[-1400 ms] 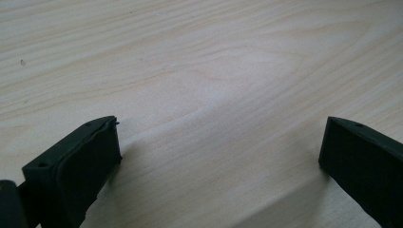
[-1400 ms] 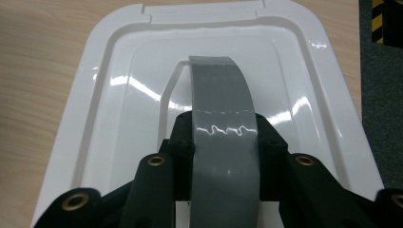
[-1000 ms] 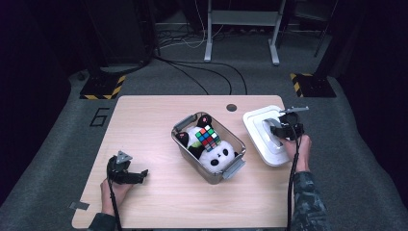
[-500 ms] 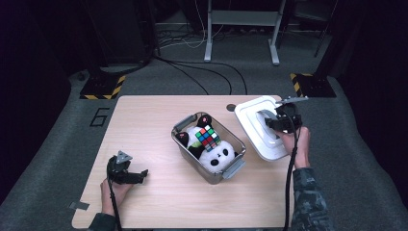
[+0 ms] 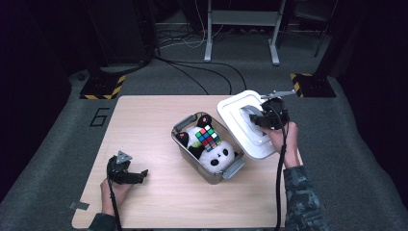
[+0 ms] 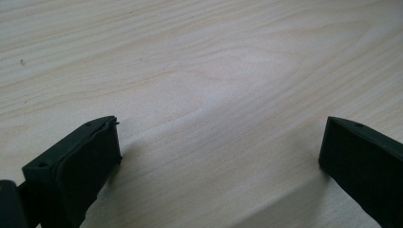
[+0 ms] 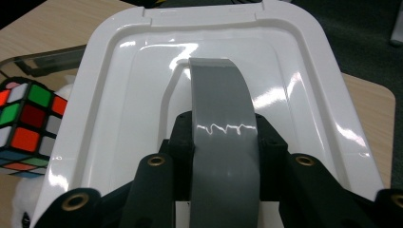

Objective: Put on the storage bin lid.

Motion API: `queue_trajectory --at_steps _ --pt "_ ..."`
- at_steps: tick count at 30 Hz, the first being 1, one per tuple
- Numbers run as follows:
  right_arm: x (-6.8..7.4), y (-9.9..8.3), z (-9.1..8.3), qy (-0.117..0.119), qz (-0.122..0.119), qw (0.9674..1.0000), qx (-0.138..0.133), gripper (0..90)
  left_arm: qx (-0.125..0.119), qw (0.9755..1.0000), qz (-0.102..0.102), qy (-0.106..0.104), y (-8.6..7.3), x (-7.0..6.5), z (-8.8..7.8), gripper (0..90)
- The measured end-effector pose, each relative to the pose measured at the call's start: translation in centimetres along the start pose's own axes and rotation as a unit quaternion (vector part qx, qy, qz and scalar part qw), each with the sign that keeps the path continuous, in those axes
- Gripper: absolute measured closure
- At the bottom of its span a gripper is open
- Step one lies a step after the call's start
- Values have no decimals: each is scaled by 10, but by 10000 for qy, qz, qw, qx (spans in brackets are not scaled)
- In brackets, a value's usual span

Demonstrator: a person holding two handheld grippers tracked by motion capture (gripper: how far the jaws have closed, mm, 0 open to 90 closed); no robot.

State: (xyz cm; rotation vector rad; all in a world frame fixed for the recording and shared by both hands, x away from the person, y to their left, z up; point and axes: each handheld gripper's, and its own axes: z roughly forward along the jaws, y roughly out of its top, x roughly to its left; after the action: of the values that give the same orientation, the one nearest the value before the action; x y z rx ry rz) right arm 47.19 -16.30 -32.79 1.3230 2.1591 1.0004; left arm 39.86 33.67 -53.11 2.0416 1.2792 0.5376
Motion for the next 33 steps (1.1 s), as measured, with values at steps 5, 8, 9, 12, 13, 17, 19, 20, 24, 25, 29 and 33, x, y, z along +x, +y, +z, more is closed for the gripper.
queue_trajectory --at_steps 5,8,9,12,13,17,19,20,24,25,29,33 --pt "16 6 0 143 -148 9998 -18 667 -1 10000 0 0 0 0 0 0" --pt "26 10 0 234 -133 9996 -35 667 -1 10000 0 -1 0 0 0 0" --pt "29 11 0 262 -182 9995 -34 667 1 10000 2 0 0 0 0 0" --pt "39 15 1 334 -208 9992 -40 667 1 10000 0 0 0 0 0 0" --pt "42 15 1 363 -226 9991 -43 667 -1 10000 -1 -1 0 0 0 0" --pt "54 17 3 463 -297 9985 -33 667 -14 10000 -4 5 0 0 0 0" --pt "61 18 6 516 -360 9980 -34 667 3 10000 0 -2 0 0 0 0" --pt "64 19 7 548 -378 9978 -27 666 15 10000 3 -12 0 0 0 0" --pt "76 20 16 685 -439 9967 14 666 3 10000 1 -10 0 0 0 0" --pt "79 21 18 723 -449 9964 34 666 4 10000 1 -12 0 0 0 0" --pt "92 22 28 846 -521 9950 82 667 0 10000 7 -8 0 0 0 0" --pt "103 22 37 930 -596 9938 151 666 16 10000 22 -13 0 0 0 0"
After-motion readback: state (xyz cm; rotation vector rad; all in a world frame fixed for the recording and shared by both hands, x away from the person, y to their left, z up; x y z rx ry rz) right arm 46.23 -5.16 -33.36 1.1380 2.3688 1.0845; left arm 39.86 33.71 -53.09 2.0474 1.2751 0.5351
